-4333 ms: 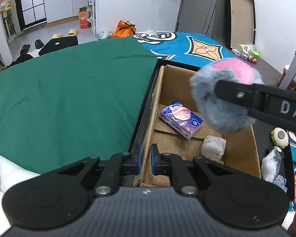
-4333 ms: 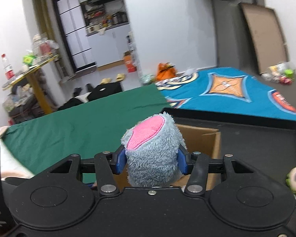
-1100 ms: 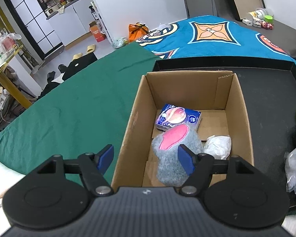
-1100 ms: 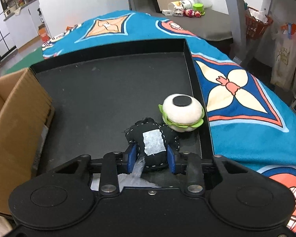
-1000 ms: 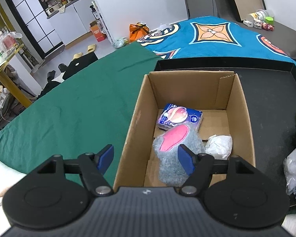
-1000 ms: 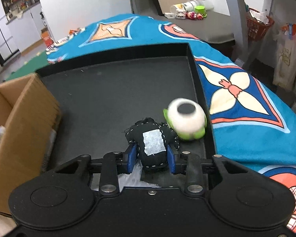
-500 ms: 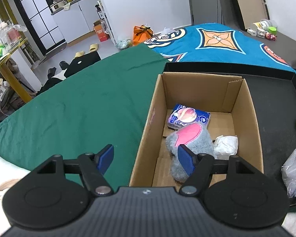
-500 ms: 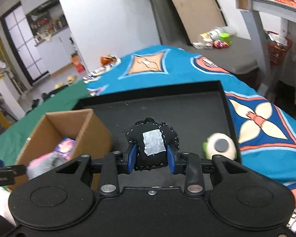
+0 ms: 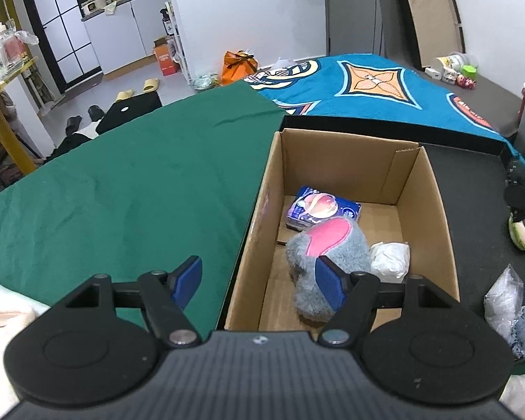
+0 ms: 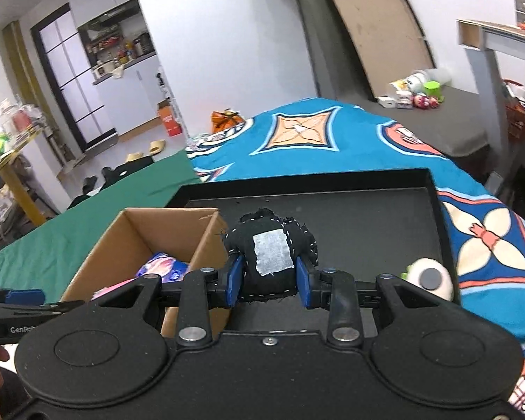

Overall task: Organize soft objects
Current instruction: 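Carry the black plush with the right gripper into the box and release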

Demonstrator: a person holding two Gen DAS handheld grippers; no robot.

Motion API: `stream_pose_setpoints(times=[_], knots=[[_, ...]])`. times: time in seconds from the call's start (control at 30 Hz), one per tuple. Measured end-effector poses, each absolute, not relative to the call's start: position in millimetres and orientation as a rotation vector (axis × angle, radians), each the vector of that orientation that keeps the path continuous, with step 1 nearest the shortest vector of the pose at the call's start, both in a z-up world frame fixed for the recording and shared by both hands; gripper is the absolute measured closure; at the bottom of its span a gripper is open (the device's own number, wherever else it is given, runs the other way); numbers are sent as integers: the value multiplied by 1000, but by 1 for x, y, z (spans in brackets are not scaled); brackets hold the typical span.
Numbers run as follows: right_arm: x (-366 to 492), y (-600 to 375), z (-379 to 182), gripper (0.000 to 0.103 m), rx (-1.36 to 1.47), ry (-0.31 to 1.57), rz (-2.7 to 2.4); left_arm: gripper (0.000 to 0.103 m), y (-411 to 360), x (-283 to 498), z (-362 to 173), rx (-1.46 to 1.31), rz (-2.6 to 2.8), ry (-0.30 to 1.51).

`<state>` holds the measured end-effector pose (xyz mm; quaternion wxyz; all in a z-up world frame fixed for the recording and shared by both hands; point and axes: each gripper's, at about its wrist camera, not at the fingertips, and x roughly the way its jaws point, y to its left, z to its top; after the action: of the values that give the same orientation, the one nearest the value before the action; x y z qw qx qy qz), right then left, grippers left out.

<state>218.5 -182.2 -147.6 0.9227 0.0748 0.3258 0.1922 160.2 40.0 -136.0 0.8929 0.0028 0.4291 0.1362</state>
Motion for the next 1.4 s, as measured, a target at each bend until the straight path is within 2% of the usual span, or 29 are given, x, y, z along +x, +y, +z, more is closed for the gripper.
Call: stream_pose_setpoints(times=[0.13,0.33,0.9,1.07,1.2,1.27,1.4], knots=[[219,-173,-142,71,155,668,434,34,46,160,-137,-33,265,877],[218,-151,-128,71,92,653,457,40,55,158,-141,-84,244,861],[223,-80,-126,70,-121,673,491,92,83,154,-155,-217,231,883],[224,-63,-127,61,-195,683,498,92,88,151,-155,-242,213,871],[222,-57,-127,59,-245,687,501,92,91,151,-156,-264,207,870],[219,-56,-126,53,-266,683,499,92,92,151,-156,-269,208,870],[218,-58,-123,49,-275,682,495,92,92,152,-156,-270,206,869]])
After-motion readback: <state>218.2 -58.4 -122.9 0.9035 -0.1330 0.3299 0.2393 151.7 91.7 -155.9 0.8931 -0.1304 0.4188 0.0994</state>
